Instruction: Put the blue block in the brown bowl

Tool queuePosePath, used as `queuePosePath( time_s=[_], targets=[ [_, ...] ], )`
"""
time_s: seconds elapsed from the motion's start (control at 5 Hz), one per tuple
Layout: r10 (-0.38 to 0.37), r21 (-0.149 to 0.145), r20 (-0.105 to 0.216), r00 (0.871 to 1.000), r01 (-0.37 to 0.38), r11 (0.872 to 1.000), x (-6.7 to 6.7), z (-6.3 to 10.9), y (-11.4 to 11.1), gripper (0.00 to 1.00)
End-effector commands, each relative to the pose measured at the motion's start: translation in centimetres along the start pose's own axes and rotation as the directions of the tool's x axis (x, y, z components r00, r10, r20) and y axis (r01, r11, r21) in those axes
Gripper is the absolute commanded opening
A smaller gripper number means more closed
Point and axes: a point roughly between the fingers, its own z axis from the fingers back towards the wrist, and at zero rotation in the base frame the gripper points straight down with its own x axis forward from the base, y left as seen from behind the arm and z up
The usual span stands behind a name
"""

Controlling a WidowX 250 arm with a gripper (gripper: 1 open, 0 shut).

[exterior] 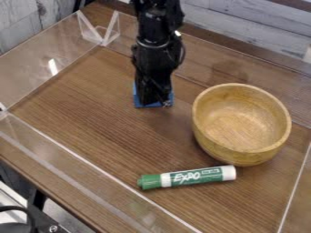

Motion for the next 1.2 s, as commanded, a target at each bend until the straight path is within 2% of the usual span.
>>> queuePosePath(
  time_s=[0.0, 1.0],
  targets=[
    [0.003, 0.056, 0.058, 0.998, -0.006, 0.998, 1.2, 2.8, 0.8, 0.00],
    [-0.013, 0.066, 0.083, 0.996, 0.007, 0.998, 1.9, 4.0, 1.0, 0.00]
  ],
)
